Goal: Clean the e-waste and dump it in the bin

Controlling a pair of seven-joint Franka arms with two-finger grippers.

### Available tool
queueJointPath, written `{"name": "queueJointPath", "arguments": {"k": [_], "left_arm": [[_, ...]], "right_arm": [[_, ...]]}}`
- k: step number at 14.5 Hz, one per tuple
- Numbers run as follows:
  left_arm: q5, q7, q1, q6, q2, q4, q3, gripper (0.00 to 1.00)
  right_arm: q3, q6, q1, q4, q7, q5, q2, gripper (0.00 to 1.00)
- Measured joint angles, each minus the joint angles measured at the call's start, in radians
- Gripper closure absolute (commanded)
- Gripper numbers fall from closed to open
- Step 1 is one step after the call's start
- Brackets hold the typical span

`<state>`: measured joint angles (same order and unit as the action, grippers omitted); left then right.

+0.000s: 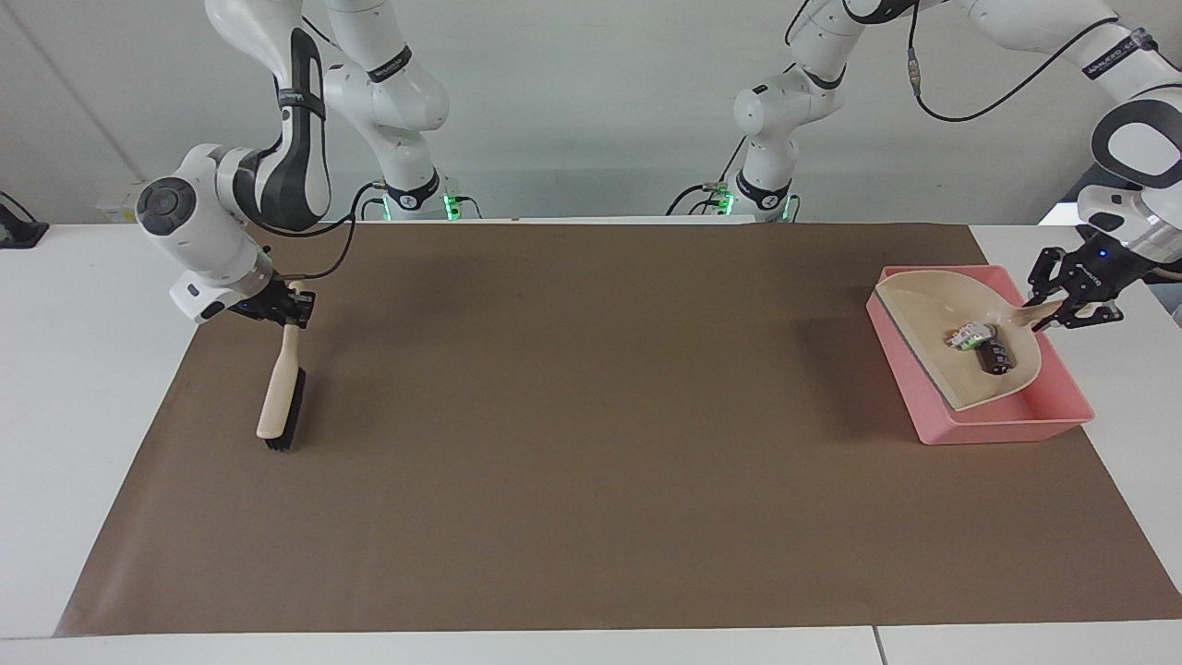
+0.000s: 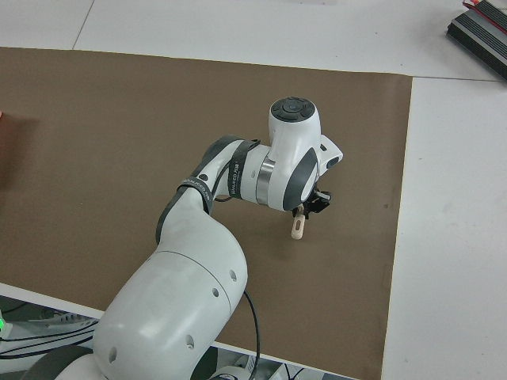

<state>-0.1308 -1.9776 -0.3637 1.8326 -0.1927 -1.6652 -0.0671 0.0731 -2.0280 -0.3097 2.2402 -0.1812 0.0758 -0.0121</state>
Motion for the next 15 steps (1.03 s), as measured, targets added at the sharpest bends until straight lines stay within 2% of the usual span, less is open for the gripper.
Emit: {"name": "queueJointPath", "arguments": {"k": [5,6,7,8,9,12,15], "left_arm": [[0.156,-0.042,-0.049,0.141,-0.008,0.002,-0.003,1.0],[0.197,-0.044,-0.05,0.16,-0.01,0.002,-0.003,1.0],[0.248,-0.044,-0.049,0.181,-0.015,0.002,-0.001,1.0],[0.301,-0.044,-0.047,0.198,-0.019,0.002,0.001,1.0],[0.351,-0.043,-0.044,0.209,-0.024,0.002,0.004,1.0],[0.482,-0.004,-0.031,0.219,-0.029,0.002,0.008,1.0],[0.629,0.112,-0.004,0.219,-0.029,-0.002,0.011,1.0]], "right_arm": [[0.0,-0.055,-0.004,0.062,-0.003,0.0,-0.021,0.85],[0.0,-0.059,-0.004,0.068,-0.014,0.0,-0.025,0.74],[0.0,-0.061,-0.005,0.073,-0.027,0.0,-0.028,0.55],[0.0,-0.061,-0.008,0.075,-0.035,0.0,-0.031,0.25],[0.0,-0.061,-0.012,0.077,-0.04,0.0,-0.033,0.0],[0.005,-0.068,-0.011,0.067,-0.053,0.0,-0.035,0.0],[0.015,-0.076,0.02,-0.004,-0.055,0.0,-0.035,0.0]]}}
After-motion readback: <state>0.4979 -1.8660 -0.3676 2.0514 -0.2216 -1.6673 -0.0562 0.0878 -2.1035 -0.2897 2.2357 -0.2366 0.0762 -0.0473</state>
